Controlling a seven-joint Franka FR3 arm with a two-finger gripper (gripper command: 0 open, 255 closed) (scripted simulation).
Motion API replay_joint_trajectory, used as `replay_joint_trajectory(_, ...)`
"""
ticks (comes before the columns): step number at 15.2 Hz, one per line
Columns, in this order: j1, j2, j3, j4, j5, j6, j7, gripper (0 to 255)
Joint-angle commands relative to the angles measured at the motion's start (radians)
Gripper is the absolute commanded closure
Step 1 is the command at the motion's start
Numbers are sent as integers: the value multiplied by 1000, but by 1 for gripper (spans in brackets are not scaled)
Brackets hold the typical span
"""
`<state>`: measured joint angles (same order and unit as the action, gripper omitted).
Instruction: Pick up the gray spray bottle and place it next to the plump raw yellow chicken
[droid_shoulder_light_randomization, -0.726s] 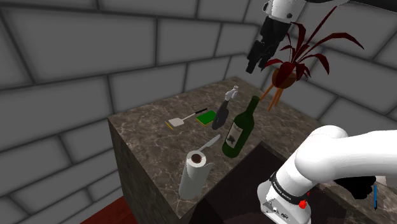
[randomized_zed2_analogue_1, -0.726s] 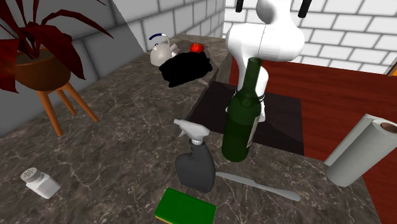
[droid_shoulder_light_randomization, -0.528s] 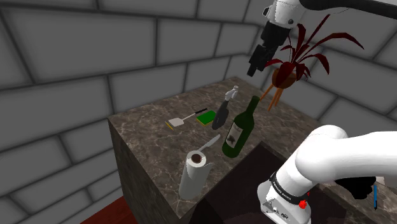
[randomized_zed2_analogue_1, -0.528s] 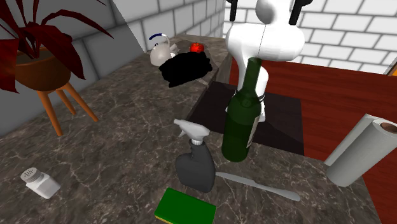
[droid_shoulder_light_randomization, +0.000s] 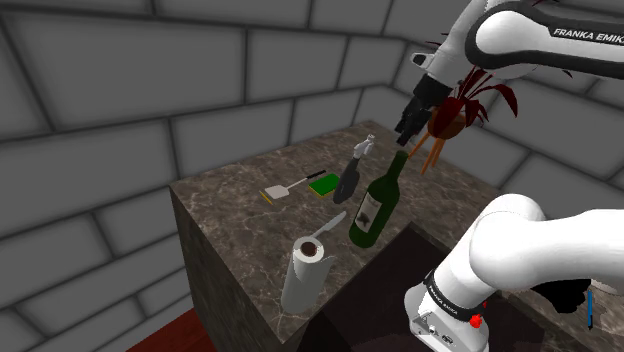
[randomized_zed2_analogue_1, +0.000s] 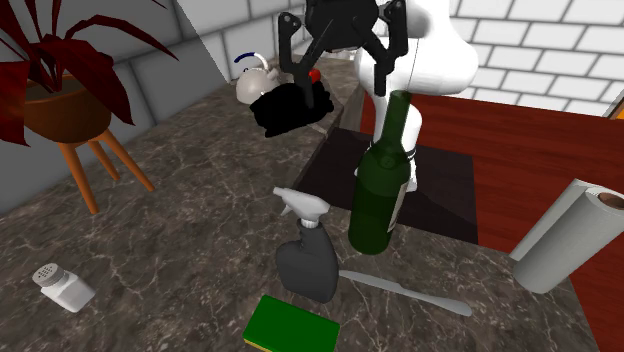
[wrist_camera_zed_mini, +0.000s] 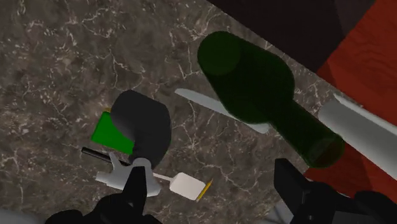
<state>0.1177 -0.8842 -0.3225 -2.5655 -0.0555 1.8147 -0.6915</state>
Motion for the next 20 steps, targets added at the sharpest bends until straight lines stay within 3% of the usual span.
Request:
replay_joint_trajectory(1,37,21,-101,-27,-17,57,-167,0)
replay_joint_trajectory(6,182,151,-364,-21,-22,179,-562,0)
replay_joint_trajectory(10,381,301,-605,43,34,246,-897,0)
replay_joint_trajectory(13,606,430,-831,119,122,268,-1165,0)
replay_joint_trajectory(16,914,537,-1124,201,220,261,-1403,0)
replay_joint_trajectory(20,979,531,-1177,166,220,319,-1400,0)
